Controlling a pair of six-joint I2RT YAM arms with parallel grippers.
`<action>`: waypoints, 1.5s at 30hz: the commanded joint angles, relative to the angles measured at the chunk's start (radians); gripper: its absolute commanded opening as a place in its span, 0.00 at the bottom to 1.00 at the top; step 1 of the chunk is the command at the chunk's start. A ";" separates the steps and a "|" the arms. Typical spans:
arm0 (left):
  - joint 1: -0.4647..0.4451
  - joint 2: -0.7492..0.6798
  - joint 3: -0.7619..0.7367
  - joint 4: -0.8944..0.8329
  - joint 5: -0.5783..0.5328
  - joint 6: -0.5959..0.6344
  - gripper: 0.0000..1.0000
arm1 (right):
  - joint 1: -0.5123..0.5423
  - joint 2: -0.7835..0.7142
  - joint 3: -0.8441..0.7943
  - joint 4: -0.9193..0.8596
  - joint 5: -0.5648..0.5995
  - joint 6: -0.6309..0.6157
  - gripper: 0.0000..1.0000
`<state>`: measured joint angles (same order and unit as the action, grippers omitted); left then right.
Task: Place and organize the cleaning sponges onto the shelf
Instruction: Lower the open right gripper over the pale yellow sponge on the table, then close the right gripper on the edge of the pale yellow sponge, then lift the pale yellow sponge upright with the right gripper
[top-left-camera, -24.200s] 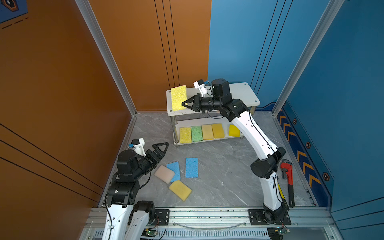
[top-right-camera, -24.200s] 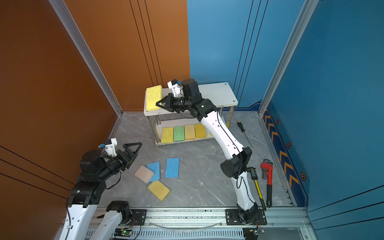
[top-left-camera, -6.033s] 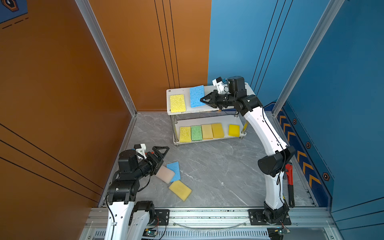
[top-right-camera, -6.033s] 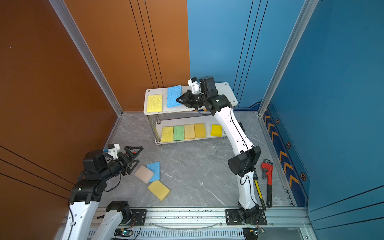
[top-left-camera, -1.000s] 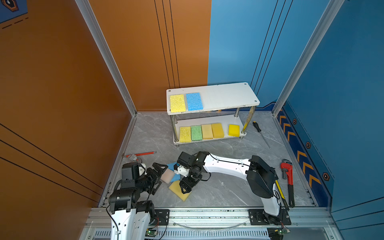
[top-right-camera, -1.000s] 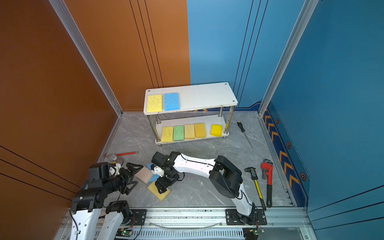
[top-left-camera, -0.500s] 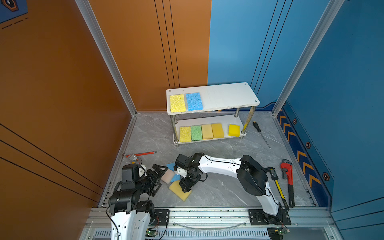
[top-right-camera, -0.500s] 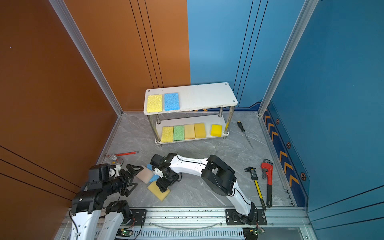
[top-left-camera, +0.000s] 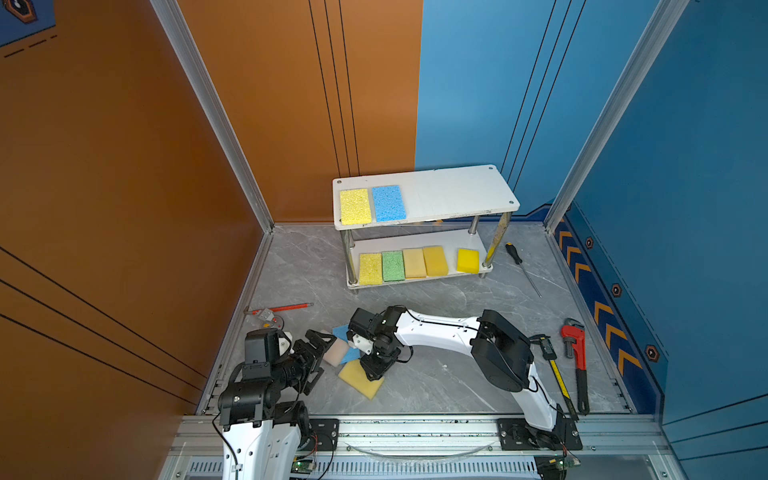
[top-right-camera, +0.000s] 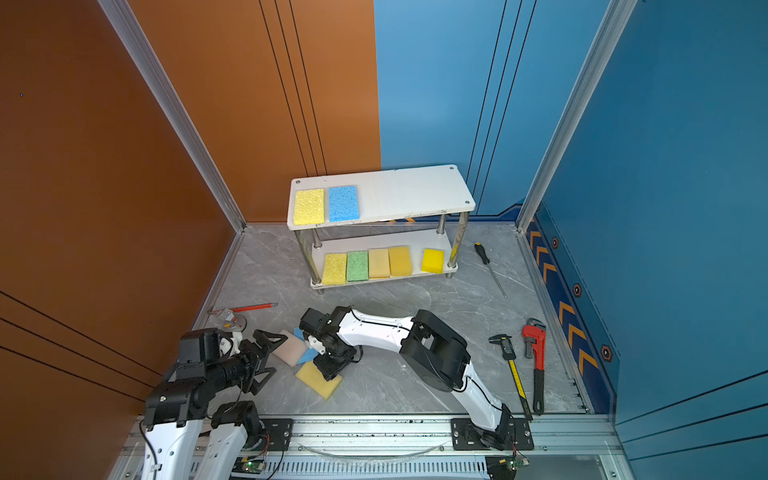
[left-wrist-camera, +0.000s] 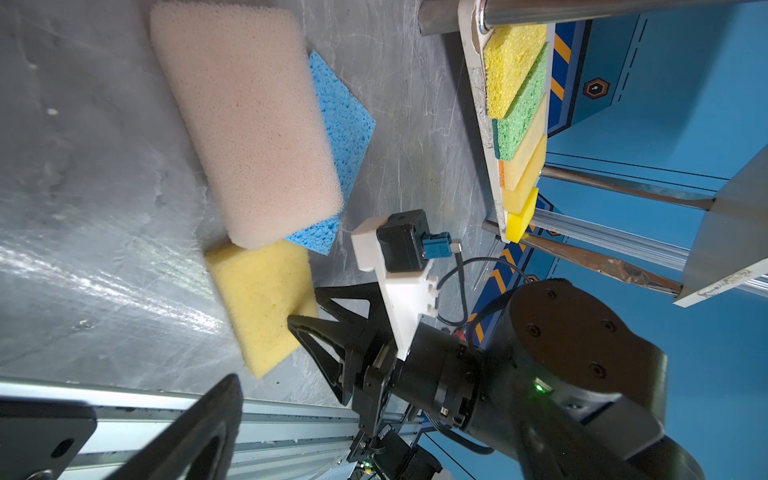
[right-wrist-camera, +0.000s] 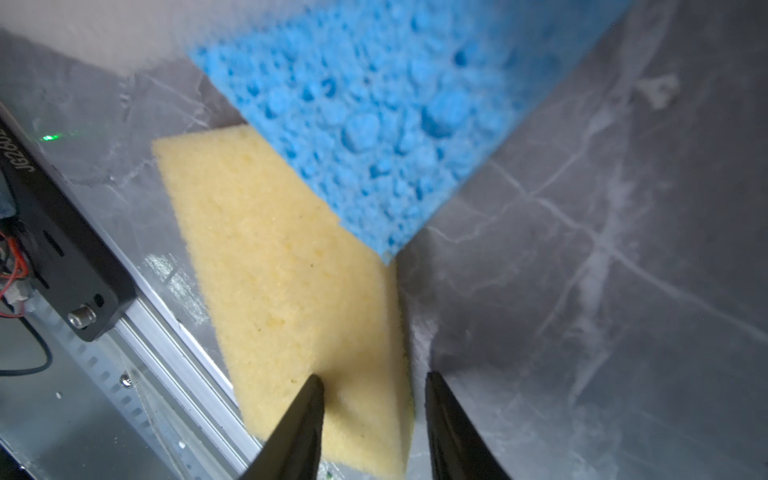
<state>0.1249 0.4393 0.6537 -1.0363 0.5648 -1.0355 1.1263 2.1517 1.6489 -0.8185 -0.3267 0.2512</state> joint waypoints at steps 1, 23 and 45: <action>0.001 -0.009 -0.017 -0.018 -0.010 0.025 0.99 | 0.007 0.022 0.021 -0.005 0.041 0.007 0.37; 0.000 -0.016 -0.022 -0.017 -0.014 0.026 0.98 | -0.009 -0.027 -0.015 -0.007 0.055 0.002 0.02; 0.003 0.019 0.014 -0.011 -0.014 0.078 0.98 | -0.071 -0.271 -0.208 -0.078 -0.045 -0.065 0.00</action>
<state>0.1249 0.4511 0.6445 -1.0382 0.5640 -0.9962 1.0676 1.9373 1.4761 -0.8501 -0.3145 0.2234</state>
